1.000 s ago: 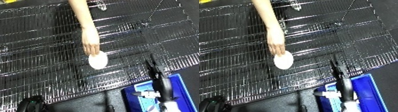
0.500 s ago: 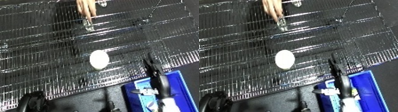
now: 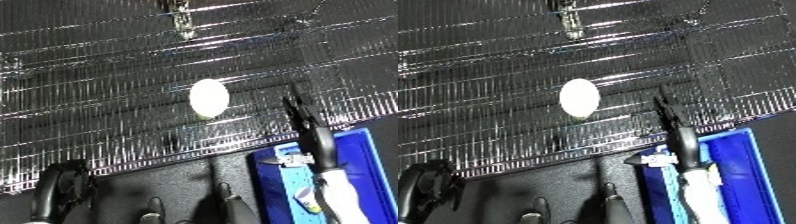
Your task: Pick up the object and place it into the box
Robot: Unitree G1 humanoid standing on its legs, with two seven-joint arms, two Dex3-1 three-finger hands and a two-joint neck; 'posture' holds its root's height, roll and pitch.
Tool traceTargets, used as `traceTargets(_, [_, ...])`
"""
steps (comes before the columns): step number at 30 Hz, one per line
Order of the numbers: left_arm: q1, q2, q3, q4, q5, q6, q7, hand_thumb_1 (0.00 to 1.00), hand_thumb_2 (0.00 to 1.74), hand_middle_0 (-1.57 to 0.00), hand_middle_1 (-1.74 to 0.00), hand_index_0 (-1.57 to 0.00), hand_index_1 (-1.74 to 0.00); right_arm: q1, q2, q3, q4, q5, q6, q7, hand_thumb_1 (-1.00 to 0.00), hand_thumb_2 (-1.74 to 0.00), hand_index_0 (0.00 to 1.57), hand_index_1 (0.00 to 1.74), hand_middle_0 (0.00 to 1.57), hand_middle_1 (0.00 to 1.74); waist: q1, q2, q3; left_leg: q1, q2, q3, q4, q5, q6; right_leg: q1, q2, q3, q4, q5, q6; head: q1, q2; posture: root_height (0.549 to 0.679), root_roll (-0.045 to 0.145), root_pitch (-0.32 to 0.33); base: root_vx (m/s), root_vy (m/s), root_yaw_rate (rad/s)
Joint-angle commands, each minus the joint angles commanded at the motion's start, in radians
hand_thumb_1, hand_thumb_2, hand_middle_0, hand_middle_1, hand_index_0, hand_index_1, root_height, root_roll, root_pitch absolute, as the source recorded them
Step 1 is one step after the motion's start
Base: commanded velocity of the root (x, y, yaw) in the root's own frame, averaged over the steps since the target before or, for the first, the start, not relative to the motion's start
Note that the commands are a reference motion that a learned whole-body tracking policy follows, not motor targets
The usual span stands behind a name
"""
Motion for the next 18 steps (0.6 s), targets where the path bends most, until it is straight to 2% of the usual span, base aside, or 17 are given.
traceTargets(7, [-0.015,0.008,-0.012,-0.014,0.000,0.004,0.012,1.00,1.74,-1.57,-1.74,-1.57,-1.74,-0.055,-0.011,0.008,0.012,0.013,0.019,0.005,0.00,0.00,0.00,0.00,0.00,0.00,0.004,0.012,0.000,-0.037,-0.007,0.001,0.017,-0.004,0.0037,-0.049,-0.0002,0.005,0.027,0.000,0.0009,0.009,0.036,0.631,0.046,-0.078,0.013,0.022,0.045])
traceTargets(10, [-0.023,0.011,-0.020,-0.019,-0.001,0.001,0.020,1.00,1.74,-1.57,-1.74,-1.57,-1.74,-0.081,-0.017,0.012,0.019,0.017,0.023,0.009,0.00,0.00,0.00,0.00,0.00,0.00,0.006,0.017,0.000,-0.059,-0.010,0.002,0.033,-0.009,0.0046,-0.075,-0.0009,0.006,0.043,-0.001,0.0005,0.014,0.058,0.629,0.046,-0.067,-0.002,0.016,0.059])
traceTargets(18, [-0.038,0.016,-0.027,-0.043,0.000,0.010,0.040,1.00,1.74,-1.57,-1.74,-1.57,-1.74,-0.146,-0.026,0.026,0.031,0.021,0.033,0.012,0.00,0.00,0.00,0.00,0.00,0.00,0.011,0.032,0.000,-0.122,-0.016,0.004,0.075,-0.024,0.0081,-0.148,-0.0023,0.009,0.088,-0.008,-0.0049,0.050,0.102,0.622,0.047,-0.037,0.001,0.019,0.046])
